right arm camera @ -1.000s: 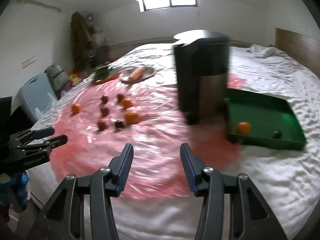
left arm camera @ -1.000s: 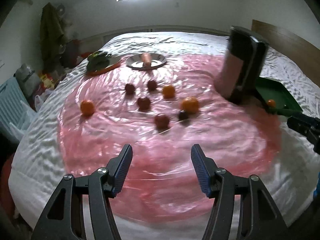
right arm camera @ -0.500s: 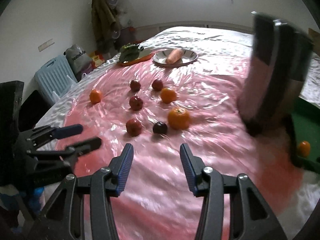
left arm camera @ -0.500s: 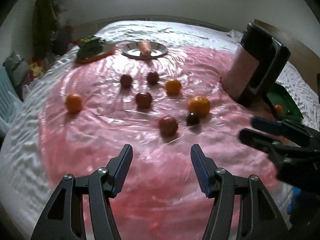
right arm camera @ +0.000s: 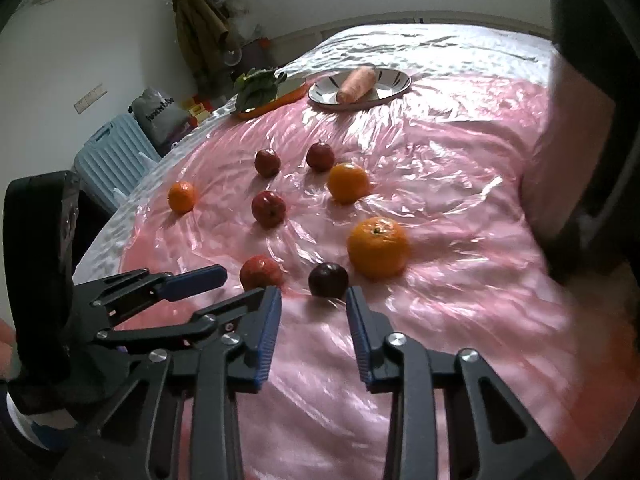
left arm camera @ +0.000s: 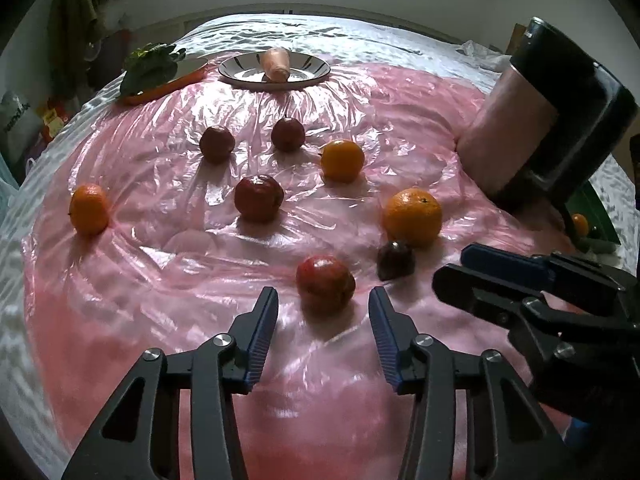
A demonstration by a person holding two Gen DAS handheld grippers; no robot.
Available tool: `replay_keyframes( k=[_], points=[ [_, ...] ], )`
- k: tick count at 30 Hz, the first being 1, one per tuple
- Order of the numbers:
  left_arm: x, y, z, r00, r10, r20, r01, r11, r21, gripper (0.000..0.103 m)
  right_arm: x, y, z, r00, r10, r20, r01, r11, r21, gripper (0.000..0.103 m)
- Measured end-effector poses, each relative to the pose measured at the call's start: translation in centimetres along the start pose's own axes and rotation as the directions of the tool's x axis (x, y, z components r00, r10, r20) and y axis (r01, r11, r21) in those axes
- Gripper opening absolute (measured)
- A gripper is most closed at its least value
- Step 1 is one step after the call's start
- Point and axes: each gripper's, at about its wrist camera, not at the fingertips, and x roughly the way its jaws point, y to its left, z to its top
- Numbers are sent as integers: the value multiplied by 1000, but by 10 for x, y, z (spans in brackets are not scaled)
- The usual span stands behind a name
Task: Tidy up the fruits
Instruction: 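Grasp a red apple with the left tool while the right tool grasps a dark plum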
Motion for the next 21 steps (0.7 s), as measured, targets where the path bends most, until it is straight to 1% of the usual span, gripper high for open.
replay_keyframes(
  k=[3,4,6,9,13,17,19,21],
  points=[
    [7,2,4,1000,-2,-9,2,1000,-4,39,8,-4,4,1000,8,-8,-8,1000,26,24],
    [9,2,4,1000,-3,-13,3,1000,6,39,11,-6,6,1000,12,-12,-11,999,38,24],
    [12,-1,5,1000,-7,-21,7,1000,24,35,18,-9,8,999,10,-31,-8,999,49,24],
    [18,-4,6,999,-17,-32,18,999,38,34,27,-11,11,998,28,-52,-24,997,74,24],
    [25,-4,6,999,-28,-41,30,999,45,29,39,-12,12,996,10,-89,-3,997,78,24],
    [27,-4,7,998,-42,-42,45,997,56,29,50,-11,13,994,-1,-112,12,996,90,24],
    [28,-3,7,998,-52,-43,54,997,53,29,52,-11,12,993,-8,-115,18,996,90,21],
    [29,-2,7,997,-64,-40,66,997,49,29,54,-12,12,993,-11,-120,23,995,95,14]
  ],
)
